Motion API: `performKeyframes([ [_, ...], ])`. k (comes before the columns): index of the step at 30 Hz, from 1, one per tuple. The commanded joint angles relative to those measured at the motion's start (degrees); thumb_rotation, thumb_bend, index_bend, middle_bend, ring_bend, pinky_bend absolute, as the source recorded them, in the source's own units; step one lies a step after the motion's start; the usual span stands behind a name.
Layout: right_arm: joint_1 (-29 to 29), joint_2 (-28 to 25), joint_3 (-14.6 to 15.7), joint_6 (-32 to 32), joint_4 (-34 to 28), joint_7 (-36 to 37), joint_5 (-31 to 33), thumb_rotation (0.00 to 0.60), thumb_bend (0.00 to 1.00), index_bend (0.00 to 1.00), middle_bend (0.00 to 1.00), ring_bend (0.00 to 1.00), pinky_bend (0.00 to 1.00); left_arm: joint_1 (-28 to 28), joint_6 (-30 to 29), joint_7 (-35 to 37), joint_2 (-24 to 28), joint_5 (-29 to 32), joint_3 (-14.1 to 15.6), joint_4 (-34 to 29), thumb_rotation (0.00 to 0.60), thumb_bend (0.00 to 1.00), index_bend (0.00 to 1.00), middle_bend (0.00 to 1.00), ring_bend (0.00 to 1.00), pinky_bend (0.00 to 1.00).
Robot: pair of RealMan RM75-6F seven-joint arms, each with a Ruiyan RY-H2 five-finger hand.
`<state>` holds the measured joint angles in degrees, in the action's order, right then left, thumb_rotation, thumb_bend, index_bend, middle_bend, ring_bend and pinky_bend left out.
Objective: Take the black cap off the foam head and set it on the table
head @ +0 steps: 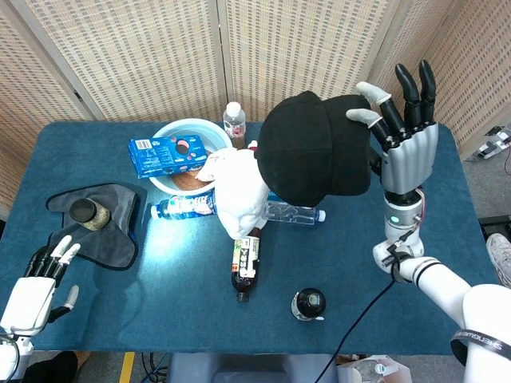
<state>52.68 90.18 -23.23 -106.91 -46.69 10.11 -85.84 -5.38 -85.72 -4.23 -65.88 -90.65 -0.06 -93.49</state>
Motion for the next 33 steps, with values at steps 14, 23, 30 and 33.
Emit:
performKeyframes([
  [14,-10.5,-0.4,7.0,2.5,5.5,2.7,-0.6,0.6,0.51,0.83,0.35,0.09,0.0,-0.1,0.2,0.6,-0.2,-0.1,0.2,0.5,0.6,0.44,0.0,0.0,0.0,0.0],
  [23,-14.5,4.6,9.8,5.5,13.3,6.2,0.0,0.6,0.51,0.83,0.35,0.09,0.0,-0.6,1.2,0.8,-1.0,0.1,0.3,1.2,0.6,0.44,0.0,0.0,0.0,0.0],
  [30,-15.4,10.5,10.6,7.8,19.8,9.6,0.6,0.6,0.51,0.83,0.35,0.09,0.0,-0.7,1.7,1.0,-1.4,0.7,0.2,1.7,0.6,0.44,0.0,0.0,0.0,0.0],
  [33,-15.6,13.0,11.0,8.7,22.7,10.6,0.6,0.6,0.51,0.83,0.35,0.09,0.0,-0.7,1.6,1.2,-1.4,0.9,0.2,2.0,0.6,0.44,0.0,0.0,0.0,0.0],
])
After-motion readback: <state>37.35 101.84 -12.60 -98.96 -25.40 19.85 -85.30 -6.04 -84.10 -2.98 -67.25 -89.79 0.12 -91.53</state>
